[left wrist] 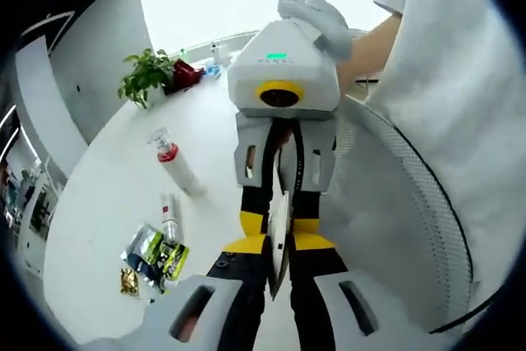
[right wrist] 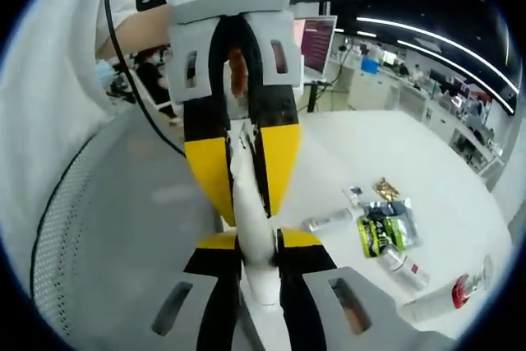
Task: Arrange the skincare products in the storage area until every visible bottle or jar stands upright without overlapping.
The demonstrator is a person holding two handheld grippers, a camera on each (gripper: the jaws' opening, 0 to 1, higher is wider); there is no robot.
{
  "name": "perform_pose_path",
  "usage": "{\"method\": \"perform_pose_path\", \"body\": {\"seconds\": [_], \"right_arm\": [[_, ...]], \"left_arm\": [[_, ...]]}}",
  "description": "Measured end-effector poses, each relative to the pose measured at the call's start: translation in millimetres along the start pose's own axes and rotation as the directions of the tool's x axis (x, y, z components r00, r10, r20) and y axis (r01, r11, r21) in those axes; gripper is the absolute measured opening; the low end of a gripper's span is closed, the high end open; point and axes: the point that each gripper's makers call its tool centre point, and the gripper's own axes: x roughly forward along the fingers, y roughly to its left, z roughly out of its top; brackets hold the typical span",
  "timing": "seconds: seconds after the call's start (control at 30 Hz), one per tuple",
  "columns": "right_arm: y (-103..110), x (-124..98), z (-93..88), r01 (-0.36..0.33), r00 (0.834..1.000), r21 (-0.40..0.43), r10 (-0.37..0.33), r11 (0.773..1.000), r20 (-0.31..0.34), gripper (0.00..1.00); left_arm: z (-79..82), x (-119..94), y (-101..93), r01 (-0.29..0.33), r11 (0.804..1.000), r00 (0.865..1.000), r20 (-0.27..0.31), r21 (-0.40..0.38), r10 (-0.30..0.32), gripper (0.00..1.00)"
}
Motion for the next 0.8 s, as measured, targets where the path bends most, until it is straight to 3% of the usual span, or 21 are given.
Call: {"method": "perform_pose_path", "body": {"seconds": [0.1,0.2,0.43,0.8], "right_arm": [[-8.8,0.2,-2.7,0.047,0.999,0.066,-0.048,0.997,0.001,0.18],[-19.3,0.6,-6.4,0.106,0.994,0.126,-0.107,0.986,0.0,0.21],[-26.5,-8.2,-9.0,0.151,0.985,0.222,-0.166,0.963,0.053,0.28],[-41.4,-29.8,-28.6,0.227,0.967,0.333,-0.253,0.915,0.037,0.44]], "left_arm": [[3.1,4.3,6.1,-0.006,1.0,1.0,-0.013,0.015,0.006,0.13],[9.3,6.9,15.1,-0.013,1.0,1.0,0.009,-0.01,0.013,0.12],[13.9,17.7,26.9,0.002,0.999,1.0,0.014,-0.032,-0.001,0.11],[16.7,37.8,51.5,0.003,1.0,1.0,-0.018,-0.011,-0.004,0.11]]}}
